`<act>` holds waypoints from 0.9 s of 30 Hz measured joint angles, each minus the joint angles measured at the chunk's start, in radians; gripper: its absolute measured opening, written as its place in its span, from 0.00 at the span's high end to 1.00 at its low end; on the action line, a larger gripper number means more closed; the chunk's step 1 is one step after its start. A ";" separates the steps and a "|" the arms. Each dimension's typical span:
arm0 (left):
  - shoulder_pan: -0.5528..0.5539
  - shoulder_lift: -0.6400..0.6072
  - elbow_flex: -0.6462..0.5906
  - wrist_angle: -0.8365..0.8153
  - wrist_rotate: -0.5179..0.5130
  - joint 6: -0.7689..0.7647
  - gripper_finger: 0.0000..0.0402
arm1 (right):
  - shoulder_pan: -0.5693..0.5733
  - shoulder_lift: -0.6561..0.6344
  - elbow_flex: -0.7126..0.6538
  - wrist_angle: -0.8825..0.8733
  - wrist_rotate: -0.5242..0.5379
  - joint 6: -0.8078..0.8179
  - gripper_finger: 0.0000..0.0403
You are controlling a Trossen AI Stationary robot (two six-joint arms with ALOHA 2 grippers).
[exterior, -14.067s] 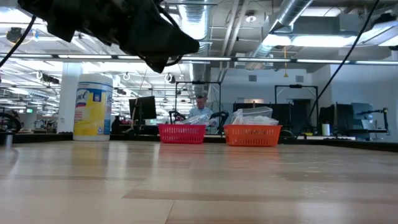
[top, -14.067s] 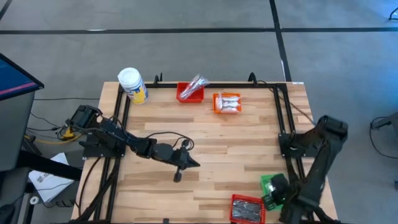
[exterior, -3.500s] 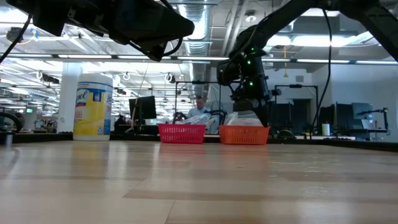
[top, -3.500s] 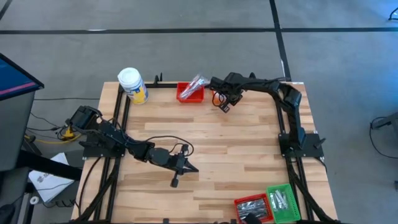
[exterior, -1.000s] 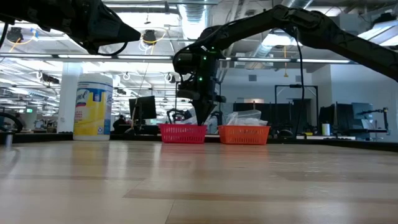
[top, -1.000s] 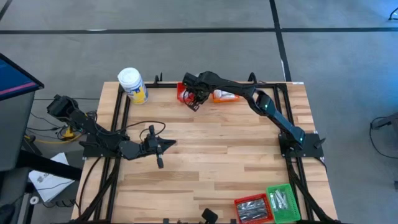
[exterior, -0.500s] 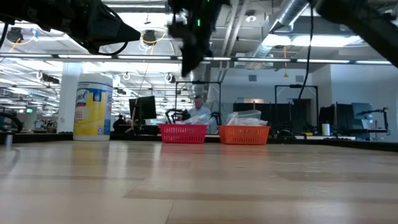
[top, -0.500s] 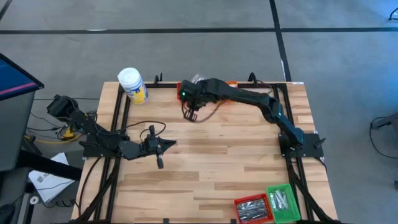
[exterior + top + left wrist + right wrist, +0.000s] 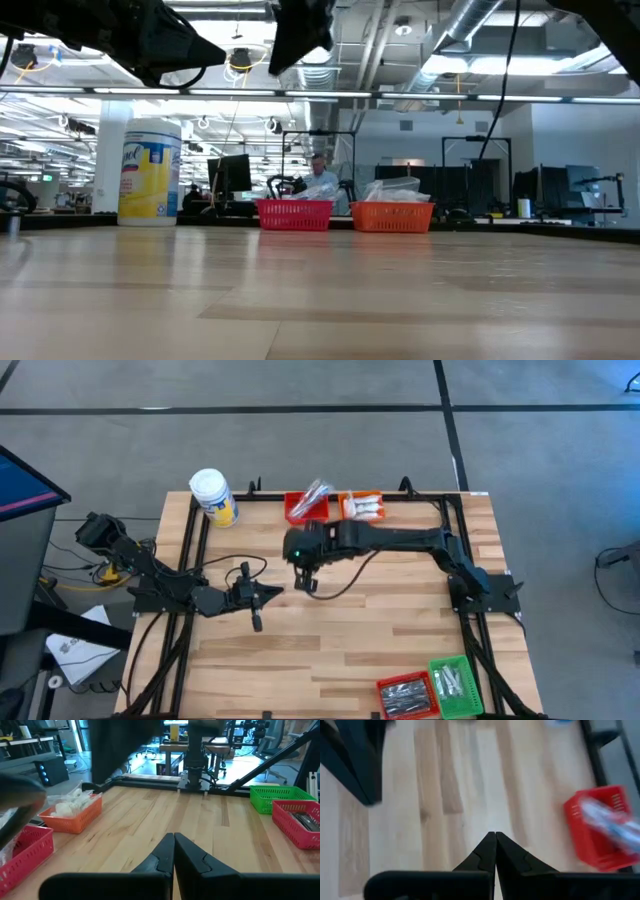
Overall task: Pick & Place Travel size toiletries
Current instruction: Return to Home Position
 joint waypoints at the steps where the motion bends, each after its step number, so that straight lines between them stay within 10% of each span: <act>1: 0.000 0.000 0.000 0.000 0.000 0.000 1.00 | 0.009 0.000 -0.027 0.013 0.000 0.005 1.00; 11: 0.000 0.000 0.000 0.000 0.021 0.000 1.00 | 0.020 -0.144 -0.479 0.285 0.004 0.063 1.00; 27: 0.002 0.000 0.001 0.018 0.021 0.009 1.00 | 0.053 -1.025 -1.554 1.063 -0.045 0.121 1.00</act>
